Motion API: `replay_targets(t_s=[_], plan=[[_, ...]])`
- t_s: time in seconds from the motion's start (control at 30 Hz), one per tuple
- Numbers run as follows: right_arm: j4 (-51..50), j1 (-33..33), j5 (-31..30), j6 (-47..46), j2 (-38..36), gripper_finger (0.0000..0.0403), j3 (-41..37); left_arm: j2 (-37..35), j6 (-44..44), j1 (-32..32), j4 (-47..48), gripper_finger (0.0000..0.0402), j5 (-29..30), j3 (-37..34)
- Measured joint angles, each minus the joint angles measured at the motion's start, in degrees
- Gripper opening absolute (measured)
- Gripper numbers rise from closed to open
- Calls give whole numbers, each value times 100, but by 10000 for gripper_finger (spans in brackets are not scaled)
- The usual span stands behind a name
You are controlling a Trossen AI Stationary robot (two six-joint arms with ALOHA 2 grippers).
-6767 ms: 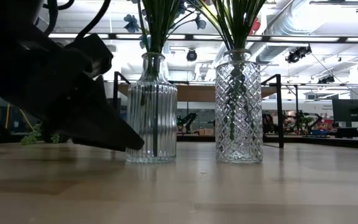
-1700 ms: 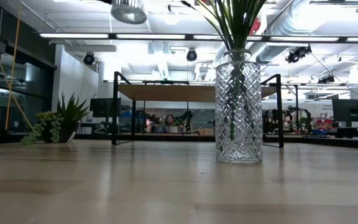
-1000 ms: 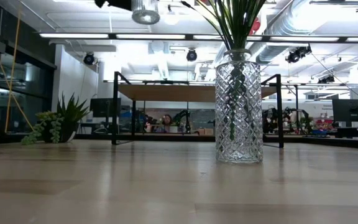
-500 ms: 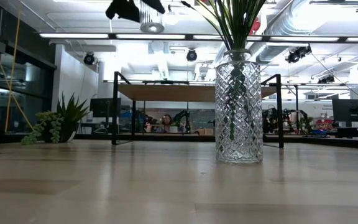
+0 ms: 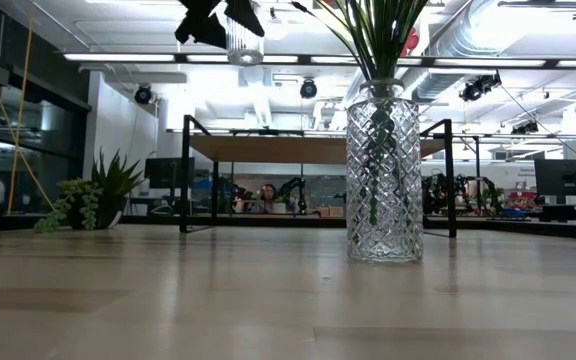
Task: Pick and place flowers into a vace then onto a shelf
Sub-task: Put the left transparent vase with flowers on the shelf
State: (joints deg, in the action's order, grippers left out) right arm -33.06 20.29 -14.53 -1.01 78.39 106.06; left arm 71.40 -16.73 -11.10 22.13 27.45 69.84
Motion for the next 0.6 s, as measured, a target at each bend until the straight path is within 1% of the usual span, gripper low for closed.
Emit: replay_targets(t_s=[0.2,0.27,0.37,0.47,0.6], plan=[[-364,-2,-479,-1,-2,193,0,196,117,-287,-87,317,-179,-9],[-437,-2,-509,-1,-2,193,0,311,200,-367,-258,317,-283,-9],[-478,0,-508,-21,-2,193,0,541,205,-480,-258,317,-288,-7],[-569,0,-489,-40,-2,193,0,788,209,-625,-211,317,-487,-13],[-710,0,-460,-134,-2,193,0,1001,210,-747,-308,317,-539,-9]])
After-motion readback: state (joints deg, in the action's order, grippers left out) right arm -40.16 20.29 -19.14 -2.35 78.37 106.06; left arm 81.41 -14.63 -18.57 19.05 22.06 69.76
